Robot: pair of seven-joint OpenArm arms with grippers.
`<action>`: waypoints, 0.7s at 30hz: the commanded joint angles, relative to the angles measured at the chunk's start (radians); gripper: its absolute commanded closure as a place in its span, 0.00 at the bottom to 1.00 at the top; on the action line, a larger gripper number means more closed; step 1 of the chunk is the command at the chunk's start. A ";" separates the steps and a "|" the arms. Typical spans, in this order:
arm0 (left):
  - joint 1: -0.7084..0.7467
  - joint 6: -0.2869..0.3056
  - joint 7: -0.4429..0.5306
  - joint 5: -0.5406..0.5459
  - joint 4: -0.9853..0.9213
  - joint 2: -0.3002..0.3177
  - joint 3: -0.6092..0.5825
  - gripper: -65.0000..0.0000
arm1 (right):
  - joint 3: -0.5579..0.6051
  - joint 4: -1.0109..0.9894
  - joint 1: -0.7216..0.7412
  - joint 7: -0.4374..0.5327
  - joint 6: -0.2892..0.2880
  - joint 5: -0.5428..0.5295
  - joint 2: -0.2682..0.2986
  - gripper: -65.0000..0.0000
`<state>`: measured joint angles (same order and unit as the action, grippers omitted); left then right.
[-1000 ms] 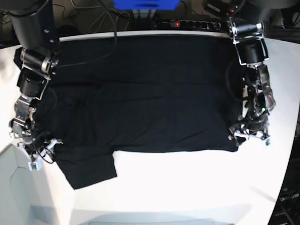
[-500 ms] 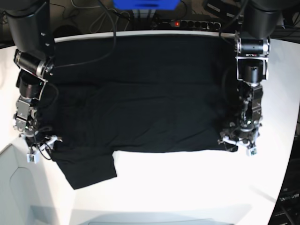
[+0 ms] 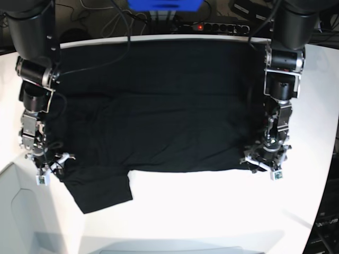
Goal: Fold the T-shirt properly
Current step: 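Reach both grippers to the shirt's middle and grasp the fabric, then fold the grasped fabric toward the collar with both grippers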
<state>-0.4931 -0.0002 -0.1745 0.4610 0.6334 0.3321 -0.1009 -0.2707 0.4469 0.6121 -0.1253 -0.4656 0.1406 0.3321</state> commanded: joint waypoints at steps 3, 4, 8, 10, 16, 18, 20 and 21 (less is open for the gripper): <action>-0.014 0.006 -0.020 0.008 0.003 0.003 0.002 0.74 | 0.008 -0.001 0.009 -0.050 -0.009 0.014 0.000 0.80; -0.014 0.006 -0.020 0.008 0.003 0.003 0.002 0.83 | 0.008 -0.001 0.009 -0.050 -0.009 0.014 0.000 0.85; -0.013 -0.002 -0.021 0.008 0.003 0.003 0.000 1.00 | 0.008 -0.001 0.009 -0.050 -0.009 0.014 0.000 1.00; -0.013 -0.004 -0.021 0.008 0.004 0.003 0.003 1.00 | 0.006 0.000 0.009 -0.050 -0.009 0.014 0.002 1.00; -0.008 -0.004 -0.029 0.015 0.056 0.011 0.008 1.00 | 0.000 0.146 -0.025 -0.058 -0.014 0.009 0.000 1.00; 0.020 -0.005 -0.075 0.015 0.115 0.014 0.016 1.00 | -0.002 0.244 -0.067 -0.060 -0.015 0.009 -0.001 1.00; 0.057 -0.005 -0.118 0.015 0.194 0.023 0.066 1.00 | -0.002 0.338 -0.113 -0.064 -0.015 0.009 -0.008 1.00; 0.076 -0.005 -0.135 0.011 0.231 0.022 0.099 1.00 | -0.003 0.379 -0.131 -0.075 -0.015 0.007 -0.014 1.00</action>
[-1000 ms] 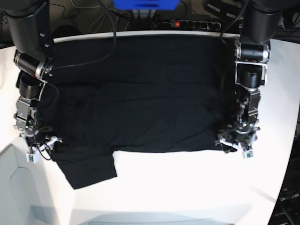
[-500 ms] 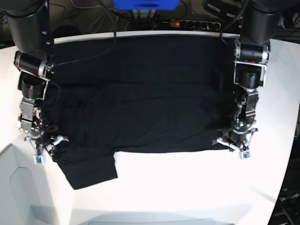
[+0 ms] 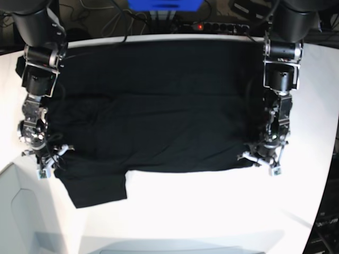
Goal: Fold the T-shirt properly
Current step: 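Fold the grasped fabric toward the collar with both grippers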
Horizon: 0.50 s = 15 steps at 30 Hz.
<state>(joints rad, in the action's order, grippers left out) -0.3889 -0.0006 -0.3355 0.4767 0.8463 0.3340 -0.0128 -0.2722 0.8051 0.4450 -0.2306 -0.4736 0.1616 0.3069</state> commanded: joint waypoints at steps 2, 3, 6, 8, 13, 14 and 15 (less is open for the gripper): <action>0.006 -0.005 -0.001 -0.006 0.084 0.017 0.055 1.00 | -0.039 0.092 0.004 0.012 -0.010 -0.013 0.007 1.00; 0.026 -0.005 -0.020 -0.006 0.123 0.017 0.076 1.00 | -0.063 0.132 -0.010 0.003 -0.027 -0.023 -0.007 1.00; 0.090 -0.005 -0.061 -0.005 0.225 0.017 0.130 1.00 | -0.117 0.251 -0.053 -0.060 -0.096 -0.066 -0.024 1.00; 0.140 -0.005 -0.089 -0.006 0.310 0.017 0.175 1.00 | -0.129 0.346 -0.091 -0.112 -0.115 -0.093 -0.025 1.00; 0.253 -0.003 -0.165 0.000 0.511 0.014 0.285 1.00 | -0.132 0.560 -0.214 -0.188 -0.121 -0.178 -0.025 1.00; 0.275 -0.003 -0.176 0.001 0.551 0.012 0.304 1.00 | -0.132 0.598 -0.243 -0.198 -0.121 -0.193 -0.025 1.00; 0.302 -0.002 -0.185 0.001 0.589 0.004 0.325 1.00 | -0.132 0.636 -0.275 -0.204 -0.121 -0.208 -0.025 1.00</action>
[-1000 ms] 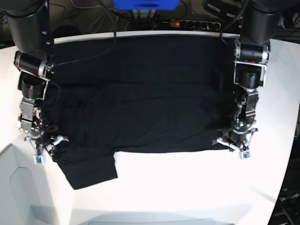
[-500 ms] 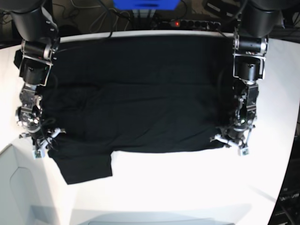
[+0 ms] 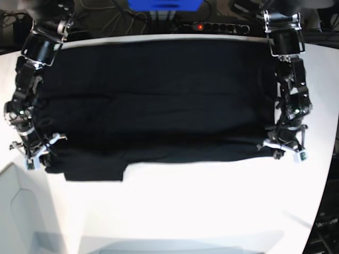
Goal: Fold the T-shirt properly
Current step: 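Fold the grasped fabric toward the collar with both grippers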
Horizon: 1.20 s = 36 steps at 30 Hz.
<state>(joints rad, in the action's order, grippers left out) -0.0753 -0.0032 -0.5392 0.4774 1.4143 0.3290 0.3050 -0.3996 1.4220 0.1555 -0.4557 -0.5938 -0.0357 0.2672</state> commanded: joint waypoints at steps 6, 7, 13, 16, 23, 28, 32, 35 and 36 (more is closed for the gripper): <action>0.118 0.009 -0.025 0.001 0.159 -0.041 0.122 1.00 | -0.009 0.158 -0.138 0.021 -0.001 -0.068 0.017 1.00; 0.141 0.009 -0.029 0.001 0.175 -0.051 0.135 1.00 | -0.023 0.173 -0.159 0.022 -0.001 -0.079 0.017 1.00; 0.271 0.009 -0.035 0.001 0.268 -0.104 0.199 1.00 | -0.095 0.228 -0.244 0.022 -0.001 -0.099 0.016 1.00; 0.332 0.009 -0.035 0.001 0.319 -0.121 0.213 1.00 | -0.118 0.228 -0.270 0.024 -0.001 -0.099 0.017 1.00; 0.452 0.009 -0.035 0.001 0.377 -0.121 0.213 1.00 | -0.170 0.228 -0.331 0.021 -0.104 -0.097 0.014 1.00; 0.500 0.009 -0.034 0.001 0.380 -0.117 0.213 1.00 | -0.206 0.242 -0.350 0.019 -0.104 -0.097 0.001 1.00; 0.516 0.009 -0.034 0.001 0.380 -0.115 0.214 1.00 | -0.206 0.302 -0.393 0.019 -0.104 -0.097 0.001 1.00; 0.527 0.009 -0.034 0.001 0.380 -0.113 0.214 1.00 | -0.204 0.353 -0.431 0.019 -0.104 -0.097 -0.001 1.00; 0.532 0.009 -0.034 0.001 0.380 -0.112 0.217 1.00 | -0.203 0.360 -0.439 0.019 -0.104 -0.097 -0.001 1.00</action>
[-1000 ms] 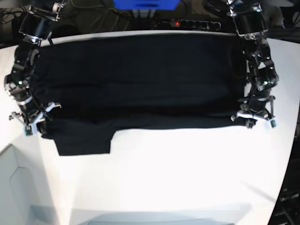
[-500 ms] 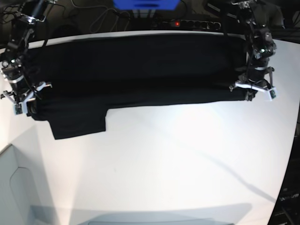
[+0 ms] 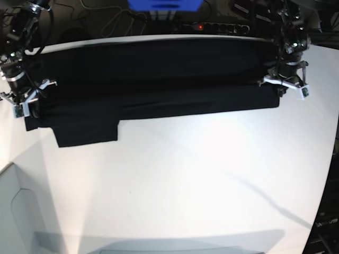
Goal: Fold the T-shirt properly
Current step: 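Fold the grasped fabric toward the collar with both grippers, then adjust the folded edge with the right gripper, holding with the left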
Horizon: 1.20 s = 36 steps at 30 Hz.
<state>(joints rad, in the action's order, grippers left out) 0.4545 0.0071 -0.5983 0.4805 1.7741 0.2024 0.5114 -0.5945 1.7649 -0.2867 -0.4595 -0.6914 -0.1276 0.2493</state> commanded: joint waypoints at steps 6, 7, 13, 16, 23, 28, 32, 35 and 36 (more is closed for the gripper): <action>0.022 -0.002 0.024 -0.003 0.020 0.007 0.056 1.00 | -0.012 0.017 -0.010 0.023 -0.007 -0.002 0.017 1.00; 0.022 -0.002 0.024 -0.003 0.016 0.010 0.056 1.00 | -0.012 0.013 -0.013 0.023 -0.007 -0.001 0.017 1.00; 0.022 -0.002 0.024 -0.003 0.016 0.007 0.048 1.00 | -0.012 -0.001 -0.022 0.023 -0.007 -0.001 0.017 1.00; 0.022 -0.002 0.024 -0.003 0.013 0.007 0.046 1.00 | -0.012 0.010 -0.050 0.023 -0.007 -0.002 0.018 1.00; 0.020 -0.002 0.024 -0.004 0.008 0.006 0.023 1.00 | -0.011 0.068 -0.122 0.023 -0.007 -0.002 0.008 1.00; 0.020 -0.002 0.024 -0.004 0.008 0.006 0.023 1.00 | -0.011 0.022 -0.121 0.029 -0.007 -0.001 -0.014 1.00; 0.019 -0.002 0.024 -0.004 -0.015 0.006 0.023 1.00 | -0.011 -0.046 -0.072 0.031 -0.007 -0.001 -0.015 1.00; 0.019 -0.002 0.024 -0.004 -0.024 0.006 0.023 1.00 | -0.011 -0.082 -0.036 0.032 -0.007 -0.001 -0.012 1.00; 0.019 -0.002 0.024 -0.003 -0.029 0.006 0.023 1.00 | -0.011 -0.087 -0.026 0.032 -0.007 -0.001 -0.012 1.00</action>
<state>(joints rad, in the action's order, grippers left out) 0.4732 0.0071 -0.5976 0.4797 1.7332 0.1967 0.5274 -0.5976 1.6642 -0.3138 -0.4473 -0.6914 -0.1162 0.2188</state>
